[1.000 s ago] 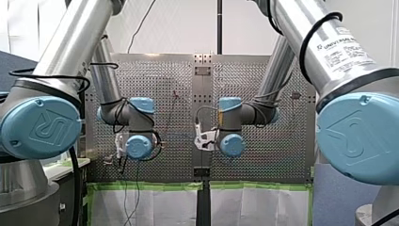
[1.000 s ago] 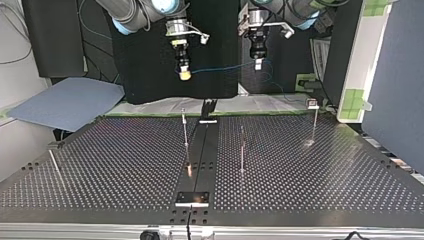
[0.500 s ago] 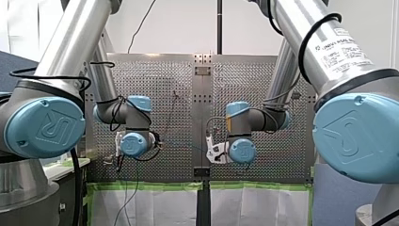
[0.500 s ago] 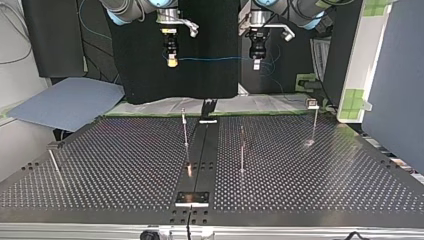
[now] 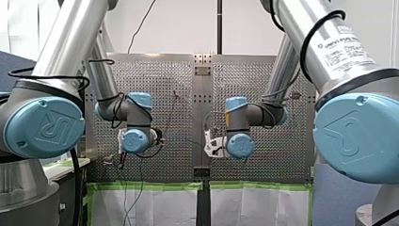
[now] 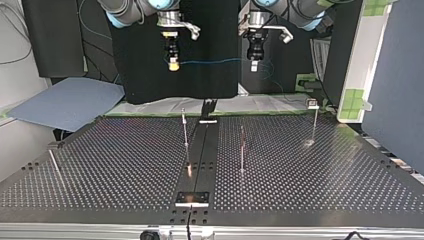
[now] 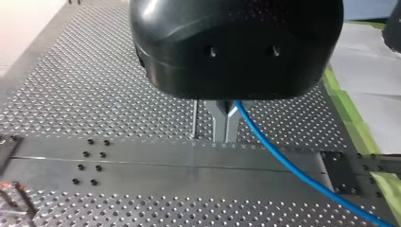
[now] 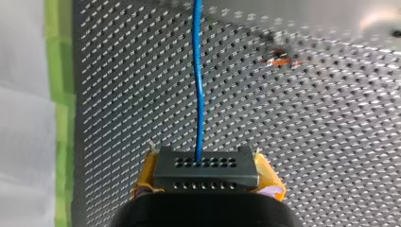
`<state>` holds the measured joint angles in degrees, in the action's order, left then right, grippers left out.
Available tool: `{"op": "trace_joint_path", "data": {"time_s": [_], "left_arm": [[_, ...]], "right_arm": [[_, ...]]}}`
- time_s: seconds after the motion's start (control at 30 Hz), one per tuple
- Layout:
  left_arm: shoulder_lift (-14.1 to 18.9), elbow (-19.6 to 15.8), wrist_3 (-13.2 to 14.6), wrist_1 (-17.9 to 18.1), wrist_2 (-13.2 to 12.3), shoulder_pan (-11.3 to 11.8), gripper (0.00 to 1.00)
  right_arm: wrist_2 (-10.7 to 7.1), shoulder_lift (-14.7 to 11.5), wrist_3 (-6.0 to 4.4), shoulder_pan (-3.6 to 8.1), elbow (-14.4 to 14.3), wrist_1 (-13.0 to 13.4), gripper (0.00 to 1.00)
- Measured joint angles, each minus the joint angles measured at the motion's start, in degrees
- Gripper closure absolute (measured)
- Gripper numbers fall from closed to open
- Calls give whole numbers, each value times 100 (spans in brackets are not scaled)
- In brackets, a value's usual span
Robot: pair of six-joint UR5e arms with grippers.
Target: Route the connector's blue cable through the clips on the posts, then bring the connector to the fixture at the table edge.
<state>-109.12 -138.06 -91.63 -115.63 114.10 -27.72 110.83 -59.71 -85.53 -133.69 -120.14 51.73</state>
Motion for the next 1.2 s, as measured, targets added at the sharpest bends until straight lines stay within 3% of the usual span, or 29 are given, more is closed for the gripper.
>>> {"op": "trace_joint_path", "data": {"time_s": [0.23,0.33,0.53,0.93,1.2], "left_arm": [[290,49,-94,-291,222,57,100],[411,109,-91,-410,300,71,100],[715,379,-19,-715,345,75,100],[1307,866,-59,-1305,421,91,100],[1684,1241,-63,-1682,449,114,100]], "right_arm": [[-300,-324,-313,79,282,-324,84],[-404,-466,-398,106,420,-467,84],[-467,-734,-577,169,688,-736,84],[-632,-1349,-662,349,1270,-1350,84],[-817,-1720,-710,528,1352,-1722,84]]}}
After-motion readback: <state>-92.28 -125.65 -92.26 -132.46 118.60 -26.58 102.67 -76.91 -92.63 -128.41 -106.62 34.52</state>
